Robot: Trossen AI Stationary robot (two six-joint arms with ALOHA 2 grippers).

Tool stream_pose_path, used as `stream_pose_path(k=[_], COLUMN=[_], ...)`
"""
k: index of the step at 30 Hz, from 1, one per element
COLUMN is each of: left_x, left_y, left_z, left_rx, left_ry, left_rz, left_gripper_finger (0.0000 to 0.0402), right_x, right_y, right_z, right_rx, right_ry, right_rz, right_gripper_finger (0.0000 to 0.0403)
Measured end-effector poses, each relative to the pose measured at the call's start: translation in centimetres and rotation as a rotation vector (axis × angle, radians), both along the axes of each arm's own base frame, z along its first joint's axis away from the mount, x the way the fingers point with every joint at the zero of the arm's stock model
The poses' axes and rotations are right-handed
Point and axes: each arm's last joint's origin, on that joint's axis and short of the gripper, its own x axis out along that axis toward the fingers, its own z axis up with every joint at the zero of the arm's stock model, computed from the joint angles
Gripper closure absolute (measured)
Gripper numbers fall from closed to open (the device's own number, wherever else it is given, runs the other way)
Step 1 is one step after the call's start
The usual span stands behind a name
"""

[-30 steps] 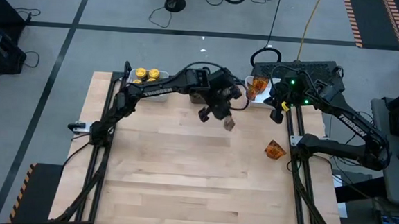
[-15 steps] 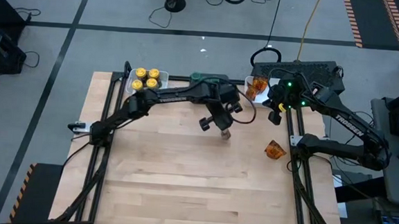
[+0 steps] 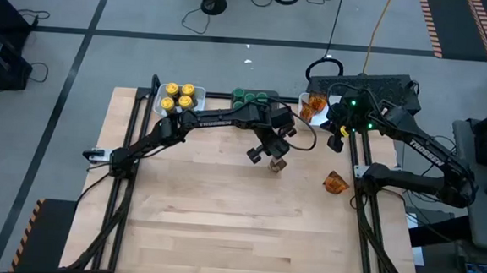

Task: Sort spices by type
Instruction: Put the bottom orange seasoning pack into the right white bin

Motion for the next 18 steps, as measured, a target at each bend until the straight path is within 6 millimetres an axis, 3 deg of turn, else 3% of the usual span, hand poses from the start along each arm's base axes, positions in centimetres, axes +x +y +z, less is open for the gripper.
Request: stream_pose_path(k=[7,9,12,18], left_x=[0.4,0.4,0.7,1.0], left_y=[0.0,-0.1,-0.4,-1.9], left_z=[0.2,0.2,0.2,0.5], left_rx=[-0.041,-0.061,0.023,0.122], left_ry=[-0.026,-0.001,-0.006,-0.004], left_rz=[0.096,0.192,0.308,0.335], left_gripper_finger=[0.0325,0.0304,0.0267,0.0191], right_x=[0.0,0.0,0.0,0.0], right_y=[0.0,0.0,0.0,0.0], right_z=[0.0,0.0,0.0,0.0], right_rx=[0.0,0.0,0.001,0.001], right_ry=[0.0,0.0,0.001,0.001], right_rz=[0.0,0.0,0.0,0.0], right_gripper_finger=[0.0403,0.0403,0.0403,0.0403])
